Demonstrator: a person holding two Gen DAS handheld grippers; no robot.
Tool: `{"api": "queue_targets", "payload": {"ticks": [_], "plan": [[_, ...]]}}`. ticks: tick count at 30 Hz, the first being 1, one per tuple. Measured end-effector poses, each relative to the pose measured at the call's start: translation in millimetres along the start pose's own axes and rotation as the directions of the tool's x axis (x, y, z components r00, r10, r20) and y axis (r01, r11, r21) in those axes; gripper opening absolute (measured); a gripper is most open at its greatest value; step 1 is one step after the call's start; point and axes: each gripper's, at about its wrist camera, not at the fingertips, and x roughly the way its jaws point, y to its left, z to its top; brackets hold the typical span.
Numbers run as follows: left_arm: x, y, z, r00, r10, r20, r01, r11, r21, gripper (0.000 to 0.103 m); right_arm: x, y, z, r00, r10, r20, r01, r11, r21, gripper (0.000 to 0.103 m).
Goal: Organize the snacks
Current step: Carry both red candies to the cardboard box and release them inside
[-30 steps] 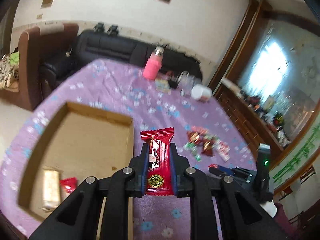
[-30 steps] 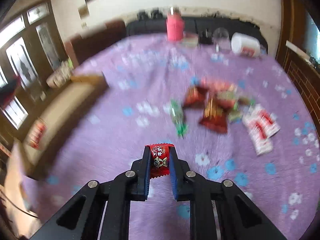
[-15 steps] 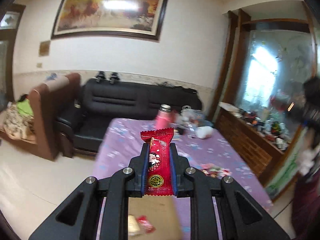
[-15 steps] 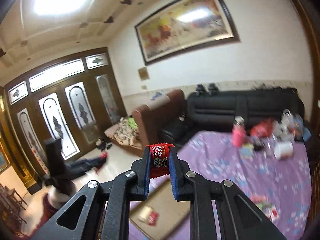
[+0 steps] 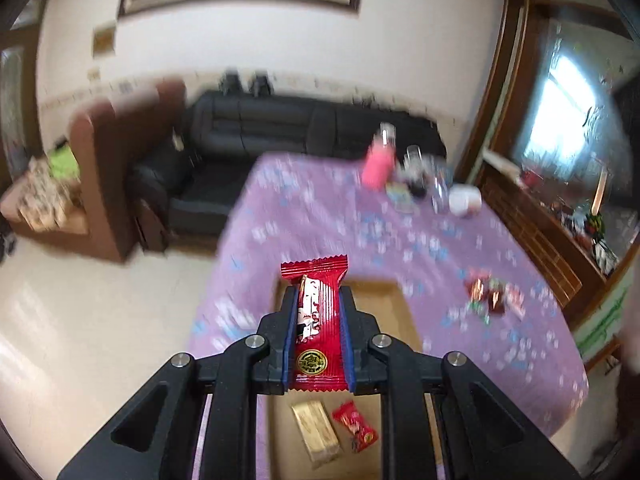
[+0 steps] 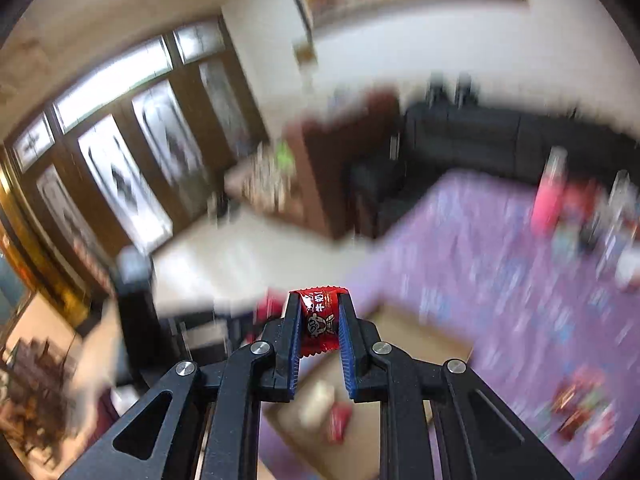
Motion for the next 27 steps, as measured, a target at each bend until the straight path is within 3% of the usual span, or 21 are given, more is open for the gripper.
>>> {"api": "queue_targets", "payload": {"ticks": [2, 6, 9, 12, 14, 17, 18, 20, 23, 27], "plan": [[39.7, 4.7, -18.5, 0.997, -0.02, -0.079, 0.018, 1.0, -0.021, 0.018, 72.0, -26.5, -52.4, 0.991, -0.007, -0.132, 0.013, 0.999, 0.046, 0.019], [105.8, 18.2, -43.5, 0.977, -0.032, -0.21, 0.014, 0.996, -0.087, 0.018, 157.9, -73.7, -100.3, 0.968, -0.051, -0.246, 0.075, 0.993, 0.092, 0.019], [136.1, 26.6, -53.1, 0.962, -0.026, -0.273, -0.003, 0.995, -0.103, 0.018, 188.5, -92.3, -105.1, 0.962, -0.055, -0.269, 0.087, 0.99, 0.109, 0.019], [150.4, 30.3, -55.9, 0.957, -0.03, -0.289, -0.004, 0.993, -0.116, 0.019, 204.2, -90.9, -103.5, 0.96, -0.052, -0.275, 0.081, 0.992, 0.095, 0.021], [152.3, 33.3, -55.8, 0.957, -0.032, -0.288, -0.009, 0.99, -0.141, 0.03, 208.9, -79.8, -103.7, 0.961, -0.075, -0.268, 0.093, 0.994, 0.058, 0.022], [140.7, 35.1, -51.6, 0.965, -0.053, -0.255, 0.006, 0.983, -0.181, 0.038, 206.2, -63.9, -103.9, 0.965, -0.083, -0.251, 0.094, 0.995, 0.032, 0.024], [131.9, 35.0, -49.3, 0.97, -0.056, -0.238, 0.01, 0.982, -0.189, 0.039, 204.9, -65.6, -104.2, 0.968, -0.075, -0.24, 0.087, 0.995, 0.043, 0.026], [110.2, 34.8, -47.3, 0.981, -0.055, -0.188, 0.015, 0.978, -0.209, 0.052, 192.3, -66.9, -102.6, 0.978, -0.061, -0.2, 0.077, 0.994, 0.073, 0.029], [74.9, 31.0, -48.6, 0.995, -0.035, -0.099, 0.01, 0.971, -0.24, 0.062, 163.7, -73.6, -104.9, 0.991, -0.062, -0.118, 0.078, 0.989, 0.128, 0.04], [36.6, 16.7, -53.5, 1.0, -0.009, -0.008, 0.006, 0.958, -0.286, 0.074, 128.1, -93.9, -114.1, 0.999, -0.046, -0.016, 0.048, 0.965, 0.256, 0.042]]}}
